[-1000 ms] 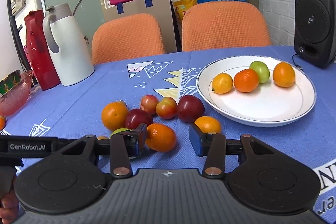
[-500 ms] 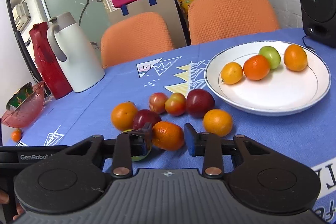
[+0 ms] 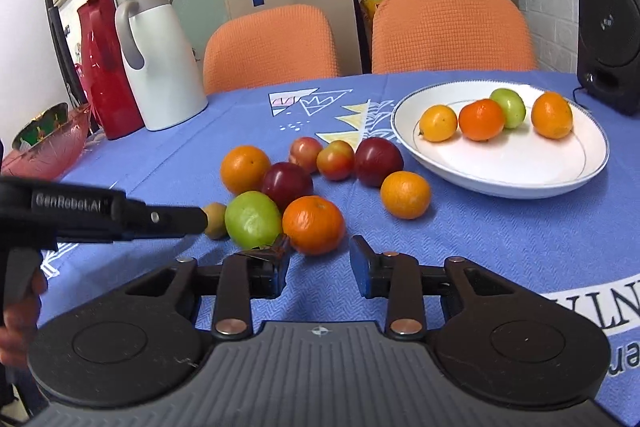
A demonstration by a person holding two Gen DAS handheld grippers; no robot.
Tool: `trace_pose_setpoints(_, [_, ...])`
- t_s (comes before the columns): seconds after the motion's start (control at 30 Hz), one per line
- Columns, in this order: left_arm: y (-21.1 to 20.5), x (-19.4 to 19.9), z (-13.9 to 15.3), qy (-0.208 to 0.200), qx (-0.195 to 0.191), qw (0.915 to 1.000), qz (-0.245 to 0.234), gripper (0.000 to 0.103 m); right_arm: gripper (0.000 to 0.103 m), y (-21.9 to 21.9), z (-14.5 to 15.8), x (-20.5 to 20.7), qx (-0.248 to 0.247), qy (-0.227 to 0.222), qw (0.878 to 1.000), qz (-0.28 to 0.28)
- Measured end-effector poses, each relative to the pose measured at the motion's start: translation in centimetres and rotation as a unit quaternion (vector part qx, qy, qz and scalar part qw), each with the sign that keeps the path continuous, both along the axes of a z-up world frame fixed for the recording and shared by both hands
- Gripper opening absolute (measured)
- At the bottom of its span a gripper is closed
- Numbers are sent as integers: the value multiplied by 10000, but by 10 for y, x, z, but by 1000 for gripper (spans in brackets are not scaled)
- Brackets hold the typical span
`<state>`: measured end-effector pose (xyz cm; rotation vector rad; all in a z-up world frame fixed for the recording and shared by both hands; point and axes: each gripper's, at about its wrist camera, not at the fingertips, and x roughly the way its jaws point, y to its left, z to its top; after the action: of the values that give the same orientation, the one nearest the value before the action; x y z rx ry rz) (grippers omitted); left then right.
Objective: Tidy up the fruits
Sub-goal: 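Grasp a tangerine with the right tool while the left tool grasps a small brown fruit, then lift the held tangerine and brown fruit off the tablecloth with both tools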
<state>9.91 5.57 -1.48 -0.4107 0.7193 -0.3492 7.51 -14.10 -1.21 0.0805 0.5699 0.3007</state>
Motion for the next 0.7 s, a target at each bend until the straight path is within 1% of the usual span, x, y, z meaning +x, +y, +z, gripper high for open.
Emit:
trace_pose_setpoints(0.03, [0, 2, 0, 9, -40, 10000, -4, 103, 64, 1, 1, 0, -50, -41, 10000, 26])
trace_pose_setpoints(0.13, [-1, 12, -3, 120, -148, 9998, -59, 103, 65, 4, 2, 1, -216, -117, 9997, 40])
trace_pose_setpoints(0.3, [-2, 17, -8, 195, -172, 9996, -95, 103, 66, 1, 3, 2, -177, -133, 9997, 40])
trace_pose_setpoints(0.43, [0, 19, -10, 192, -215, 9995, -115, 102, 68, 2, 4, 7, -136, -129, 9998, 54])
trace_pose_setpoints(0.53, [-1, 18, -11, 187, -185, 9995, -174, 100, 70, 2, 3, 12, 9, -102, 9999, 17])
trace_pose_setpoints(0.6, [0, 15, -10, 163, -152, 9995, -222, 100, 70, -1, 1, 15, 140, -67, 9999, -15])
trace_pose_setpoints(0.7, [2, 9, -9, 163, -126, 9993, -312, 100, 70, -3, -2, 20, 399, 106, 9991, 40])
